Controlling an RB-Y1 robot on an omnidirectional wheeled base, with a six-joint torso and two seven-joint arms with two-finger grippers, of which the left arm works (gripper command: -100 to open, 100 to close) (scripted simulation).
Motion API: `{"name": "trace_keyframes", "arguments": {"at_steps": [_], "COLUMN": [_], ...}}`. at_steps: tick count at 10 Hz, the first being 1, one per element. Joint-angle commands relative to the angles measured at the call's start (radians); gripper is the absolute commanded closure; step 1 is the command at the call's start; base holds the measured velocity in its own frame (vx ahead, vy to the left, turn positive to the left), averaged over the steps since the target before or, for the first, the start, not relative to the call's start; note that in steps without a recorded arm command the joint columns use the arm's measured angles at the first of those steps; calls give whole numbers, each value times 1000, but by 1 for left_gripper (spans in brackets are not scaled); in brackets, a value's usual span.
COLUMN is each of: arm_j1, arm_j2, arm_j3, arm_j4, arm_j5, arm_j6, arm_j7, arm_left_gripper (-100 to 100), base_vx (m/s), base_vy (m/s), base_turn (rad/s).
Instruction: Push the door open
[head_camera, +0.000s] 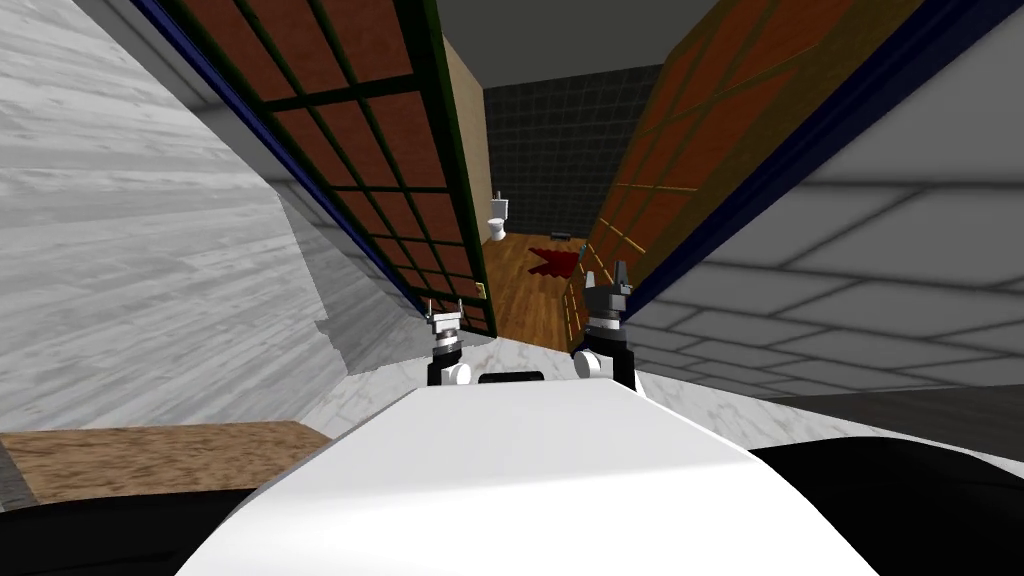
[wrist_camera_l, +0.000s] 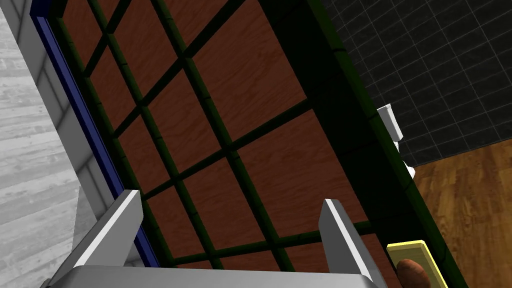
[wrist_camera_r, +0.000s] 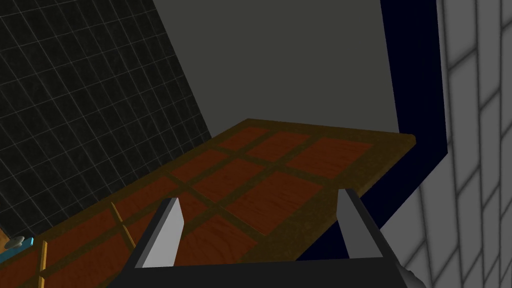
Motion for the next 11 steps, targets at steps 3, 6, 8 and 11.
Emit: {"name": "trace_keyframes", "arguments": {"at_steps": [3,6,8,11], "arm_j1": [-18,-33,-43,-56], "arm_j2": [0,-5,-9,-17], "arm_j3": [-34,-63,-82,-110], "arm_j4": [113,204,259,349], "arm_j5": [44,78,101,133], "arm_j6": [-36,-66,-86,-114], "arm_j7": [70,124,159,210], "arm_left_gripper": [-100,-100,-100,-100], "base_vx": [71,64,66,42], "base_vy": [76,83,101,93], "base_turn": [-179,-195,-183,-187]}}
